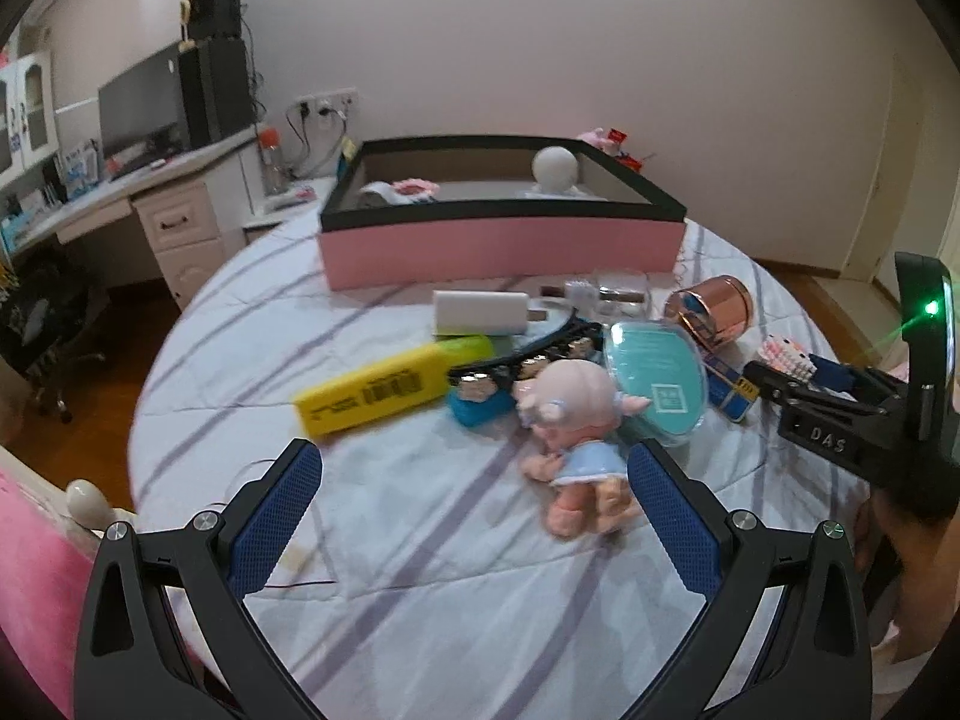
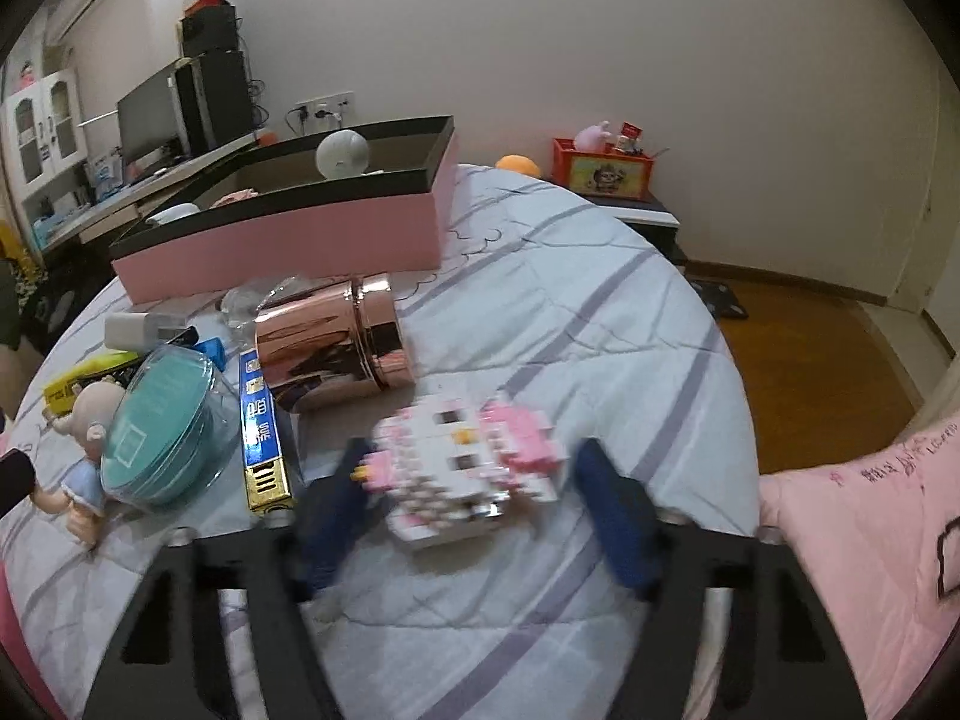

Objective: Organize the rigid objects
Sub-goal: 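Grasp the doll with the left tool while the right tool grasps the block cat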

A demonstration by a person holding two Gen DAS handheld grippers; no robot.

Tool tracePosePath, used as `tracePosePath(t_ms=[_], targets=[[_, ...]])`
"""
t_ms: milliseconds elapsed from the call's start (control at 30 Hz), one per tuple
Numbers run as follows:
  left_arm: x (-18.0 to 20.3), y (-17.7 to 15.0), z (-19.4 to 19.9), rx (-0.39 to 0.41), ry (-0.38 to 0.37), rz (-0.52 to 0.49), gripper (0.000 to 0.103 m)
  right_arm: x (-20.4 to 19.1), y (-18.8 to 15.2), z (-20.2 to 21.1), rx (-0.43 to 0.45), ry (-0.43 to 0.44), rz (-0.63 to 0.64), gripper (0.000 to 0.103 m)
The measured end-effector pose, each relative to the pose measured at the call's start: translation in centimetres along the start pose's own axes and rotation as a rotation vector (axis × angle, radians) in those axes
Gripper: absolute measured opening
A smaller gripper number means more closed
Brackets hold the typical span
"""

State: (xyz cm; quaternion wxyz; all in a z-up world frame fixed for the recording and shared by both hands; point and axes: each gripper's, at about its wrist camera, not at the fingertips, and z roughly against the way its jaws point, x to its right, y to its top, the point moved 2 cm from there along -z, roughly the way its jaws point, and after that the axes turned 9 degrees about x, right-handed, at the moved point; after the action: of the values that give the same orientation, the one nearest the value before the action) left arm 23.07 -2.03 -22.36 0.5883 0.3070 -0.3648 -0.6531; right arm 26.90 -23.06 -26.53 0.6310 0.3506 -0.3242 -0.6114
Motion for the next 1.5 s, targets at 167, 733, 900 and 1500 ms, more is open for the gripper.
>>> tracePosePath(t_ms=[167, 733, 900, 1500], targets=[[1.4, 0.0, -0.5, -0.007, -0.045, -0.008, 0.103, 0.1, -0.1, 0.0, 0.009, 0.013, -0.004, 0.063], [2.8, -1.1, -4.3, -0.102, -0.058, -0.083, 0.054, -0.1, 0.0, -0.4, 0.001, 0.001, 0.01, 0.063], [2.5, -1.4, -3.6, -0.09, -0.072, -0.094, 0.047, 0.0, 0.0, -0.5, 0.008, 0.005, 0.009, 0.059], [0.3, -0.8, 0.3, -0.015, -0.129, -0.046, 0.046, -2.3, 1.1, 4.0, 0.086, 0.051, -0.004, 0.059]])
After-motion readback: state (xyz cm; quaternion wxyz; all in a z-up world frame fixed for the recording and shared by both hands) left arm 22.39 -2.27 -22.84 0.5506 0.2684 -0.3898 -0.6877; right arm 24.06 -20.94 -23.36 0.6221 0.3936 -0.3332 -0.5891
